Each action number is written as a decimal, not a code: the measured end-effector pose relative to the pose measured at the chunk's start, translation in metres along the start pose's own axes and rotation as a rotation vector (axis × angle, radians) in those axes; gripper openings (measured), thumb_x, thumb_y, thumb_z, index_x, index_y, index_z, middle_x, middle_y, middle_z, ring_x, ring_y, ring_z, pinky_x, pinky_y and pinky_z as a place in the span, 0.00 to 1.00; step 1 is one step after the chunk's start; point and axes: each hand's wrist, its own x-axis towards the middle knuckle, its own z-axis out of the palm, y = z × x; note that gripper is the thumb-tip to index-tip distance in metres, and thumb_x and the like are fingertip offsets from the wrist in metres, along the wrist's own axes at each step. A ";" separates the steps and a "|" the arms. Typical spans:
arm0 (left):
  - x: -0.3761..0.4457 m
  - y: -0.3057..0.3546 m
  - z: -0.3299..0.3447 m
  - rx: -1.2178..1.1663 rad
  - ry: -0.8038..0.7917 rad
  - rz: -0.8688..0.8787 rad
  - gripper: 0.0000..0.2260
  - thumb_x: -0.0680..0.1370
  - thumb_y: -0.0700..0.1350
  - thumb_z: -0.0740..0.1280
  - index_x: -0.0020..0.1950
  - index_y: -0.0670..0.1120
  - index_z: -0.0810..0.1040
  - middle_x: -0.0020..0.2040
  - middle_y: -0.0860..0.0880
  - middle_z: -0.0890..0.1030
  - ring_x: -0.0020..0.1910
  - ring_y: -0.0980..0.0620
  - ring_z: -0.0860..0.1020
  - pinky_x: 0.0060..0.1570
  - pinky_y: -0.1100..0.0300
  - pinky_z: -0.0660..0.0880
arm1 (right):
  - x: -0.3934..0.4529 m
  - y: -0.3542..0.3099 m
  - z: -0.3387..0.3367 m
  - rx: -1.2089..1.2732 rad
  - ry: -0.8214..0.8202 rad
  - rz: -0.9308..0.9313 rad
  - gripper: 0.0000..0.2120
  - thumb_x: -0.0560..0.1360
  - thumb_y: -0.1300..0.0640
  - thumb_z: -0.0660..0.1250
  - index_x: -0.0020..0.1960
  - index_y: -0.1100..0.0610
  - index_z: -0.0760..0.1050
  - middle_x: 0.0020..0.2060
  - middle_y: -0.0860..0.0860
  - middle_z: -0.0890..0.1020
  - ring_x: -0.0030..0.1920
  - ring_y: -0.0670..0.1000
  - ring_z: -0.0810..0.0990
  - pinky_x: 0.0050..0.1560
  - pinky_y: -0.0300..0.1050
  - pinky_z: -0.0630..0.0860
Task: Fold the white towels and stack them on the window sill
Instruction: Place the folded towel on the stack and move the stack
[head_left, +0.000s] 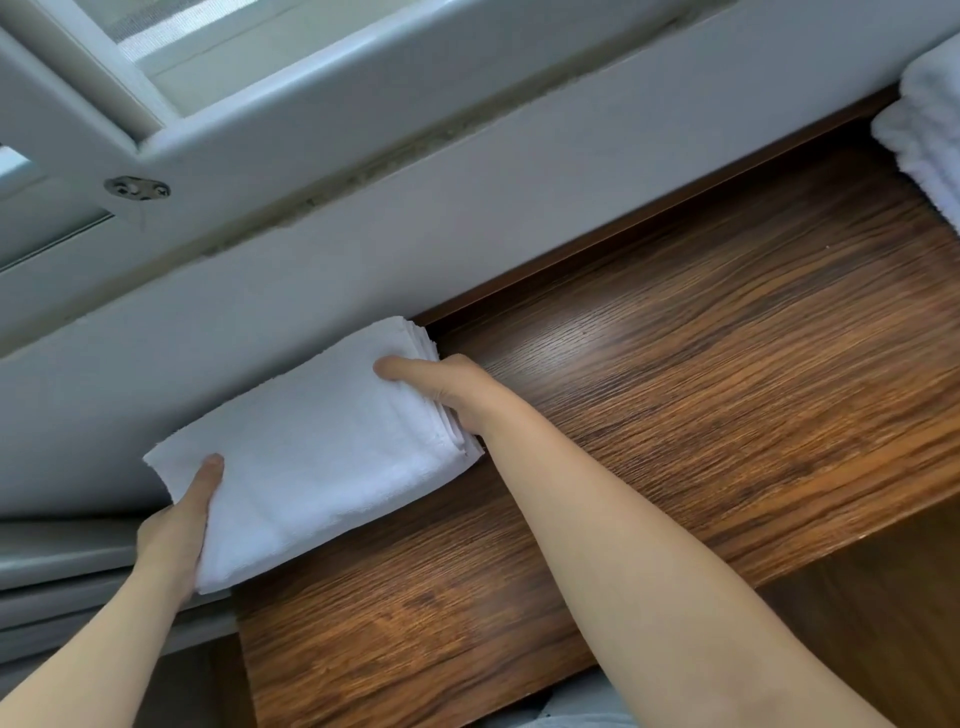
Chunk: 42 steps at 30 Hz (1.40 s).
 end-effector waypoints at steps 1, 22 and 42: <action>0.000 0.000 0.000 -0.002 -0.006 0.005 0.36 0.69 0.68 0.75 0.67 0.44 0.77 0.58 0.45 0.83 0.53 0.40 0.82 0.56 0.49 0.77 | 0.000 -0.001 -0.001 -0.003 -0.010 0.009 0.45 0.61 0.35 0.80 0.71 0.57 0.75 0.61 0.53 0.83 0.61 0.58 0.82 0.66 0.58 0.77; 0.006 -0.001 -0.004 -0.059 -0.054 0.002 0.31 0.70 0.65 0.76 0.63 0.45 0.78 0.56 0.46 0.84 0.50 0.43 0.82 0.56 0.50 0.78 | -0.005 -0.013 -0.008 -0.002 -0.064 0.113 0.35 0.63 0.39 0.84 0.63 0.54 0.79 0.57 0.55 0.86 0.58 0.59 0.85 0.65 0.61 0.79; -0.008 0.011 -0.050 -0.159 -0.488 0.111 0.47 0.52 0.61 0.86 0.65 0.41 0.80 0.57 0.40 0.86 0.55 0.37 0.85 0.59 0.38 0.79 | -0.068 0.011 -0.039 0.120 -0.173 -0.038 0.16 0.77 0.50 0.75 0.61 0.57 0.82 0.54 0.56 0.88 0.54 0.57 0.88 0.60 0.57 0.82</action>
